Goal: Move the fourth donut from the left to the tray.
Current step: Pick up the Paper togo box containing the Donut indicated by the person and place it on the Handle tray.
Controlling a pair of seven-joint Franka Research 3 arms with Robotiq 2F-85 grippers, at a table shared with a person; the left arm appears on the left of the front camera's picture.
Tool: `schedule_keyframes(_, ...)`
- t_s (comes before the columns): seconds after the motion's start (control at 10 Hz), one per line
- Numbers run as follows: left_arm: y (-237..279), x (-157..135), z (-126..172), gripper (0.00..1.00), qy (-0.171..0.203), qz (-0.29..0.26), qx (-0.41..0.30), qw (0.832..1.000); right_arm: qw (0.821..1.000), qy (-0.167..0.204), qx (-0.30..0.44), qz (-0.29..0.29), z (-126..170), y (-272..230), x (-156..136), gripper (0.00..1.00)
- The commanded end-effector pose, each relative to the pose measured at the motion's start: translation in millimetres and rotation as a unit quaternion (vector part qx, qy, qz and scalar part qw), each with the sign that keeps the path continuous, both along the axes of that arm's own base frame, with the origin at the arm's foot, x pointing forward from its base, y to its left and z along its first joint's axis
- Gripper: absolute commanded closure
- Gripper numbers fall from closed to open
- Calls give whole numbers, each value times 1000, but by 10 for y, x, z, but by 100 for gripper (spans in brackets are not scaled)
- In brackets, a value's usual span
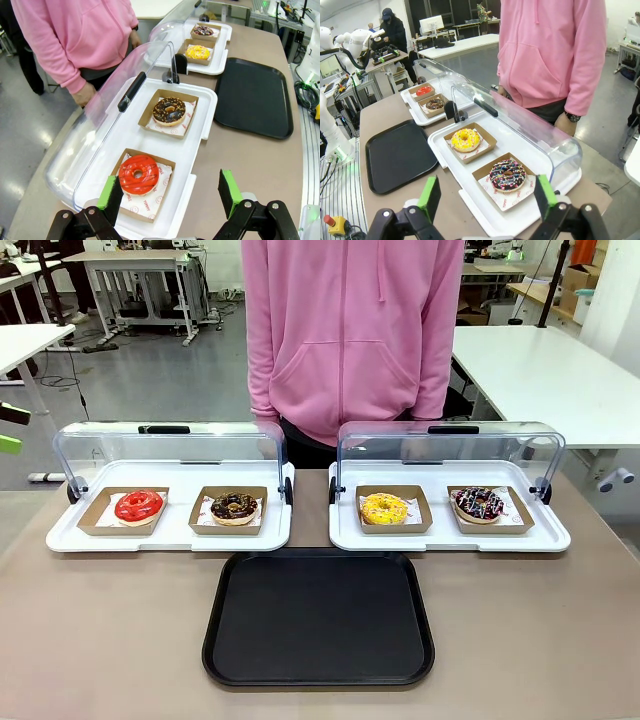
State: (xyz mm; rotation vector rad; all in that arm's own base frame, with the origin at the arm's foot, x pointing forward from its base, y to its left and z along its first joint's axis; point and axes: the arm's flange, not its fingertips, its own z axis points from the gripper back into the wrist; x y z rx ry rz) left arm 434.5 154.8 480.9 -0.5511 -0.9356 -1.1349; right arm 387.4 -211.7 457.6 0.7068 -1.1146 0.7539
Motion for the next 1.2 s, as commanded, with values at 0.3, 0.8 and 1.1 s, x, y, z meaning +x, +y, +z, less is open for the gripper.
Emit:
schedule_keyframes(0.3,-2,-4,31,0,6,0,3,1000,1000,0,4,0,30,13,3,0)
schedule_keyframes(0.8,-2,-4,31,0,6,0,3,1000,1000,0,4,0,30,13,3,0)
schedule_keyframes(1.1,-2,-4,31,0,6,0,3,1000,1000,0,4,0,30,13,3,0)
